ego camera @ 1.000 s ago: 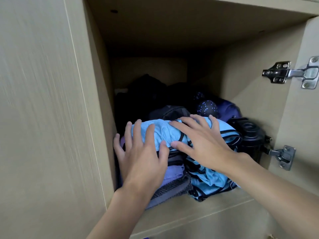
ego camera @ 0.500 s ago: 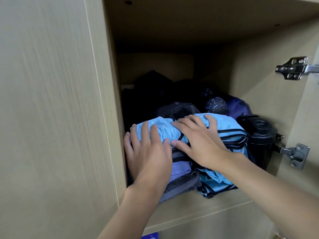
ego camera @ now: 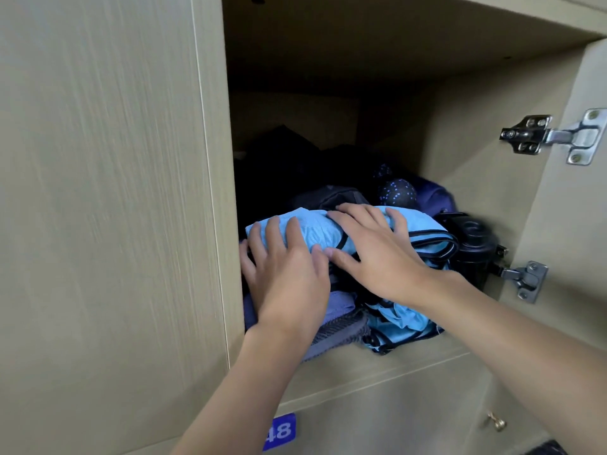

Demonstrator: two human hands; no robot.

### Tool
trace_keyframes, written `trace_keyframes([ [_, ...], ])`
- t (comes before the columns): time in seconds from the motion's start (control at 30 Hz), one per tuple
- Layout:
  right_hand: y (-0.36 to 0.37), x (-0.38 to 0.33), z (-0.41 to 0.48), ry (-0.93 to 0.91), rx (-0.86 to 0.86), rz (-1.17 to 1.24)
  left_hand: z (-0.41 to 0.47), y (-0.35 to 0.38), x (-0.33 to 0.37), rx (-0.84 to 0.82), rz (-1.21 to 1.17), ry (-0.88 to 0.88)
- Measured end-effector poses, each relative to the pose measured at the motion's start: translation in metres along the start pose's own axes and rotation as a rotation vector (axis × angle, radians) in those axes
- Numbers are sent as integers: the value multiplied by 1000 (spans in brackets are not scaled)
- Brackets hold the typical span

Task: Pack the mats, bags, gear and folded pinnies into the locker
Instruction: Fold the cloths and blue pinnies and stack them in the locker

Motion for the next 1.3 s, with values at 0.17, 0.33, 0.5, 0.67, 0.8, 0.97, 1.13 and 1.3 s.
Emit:
trace_keyframes([
  [0.17,-14,-4,-17,36,12,-6,-5,-13,1,-44,-69,33],
  [0.33,-25,-9,-44,80,70,-6,-14,-33,9,-33,-124,112],
  [0.5,-32,-14,-92,147,83,-7,-40,-54,21,-19,-231,255],
  [0.67,-31,-10,-167,329,45,31,-88,-64,41,-122,-421,409],
  [0.8,-11,-4,-250,501,-79,31,-161,-38,53,-457,-586,455],
  [0.97,26,6,-358,699,-241,71,-262,8,66,-931,-529,495],
  [1.13,73,24,-470,885,-430,61,-369,48,83,-1215,-471,632],
  [1.3,117,35,-567,1048,-574,137,-455,80,111,-1328,-449,863],
])
Point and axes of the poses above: each hand's wrist, its own z-axis towards the middle knuckle, its own y-axis out of the palm, x = y × z, the point moved 2 cm from there along z, towards the middle knuckle, and after that the axes turned 4 degrees about y, right-handed, at the moved point
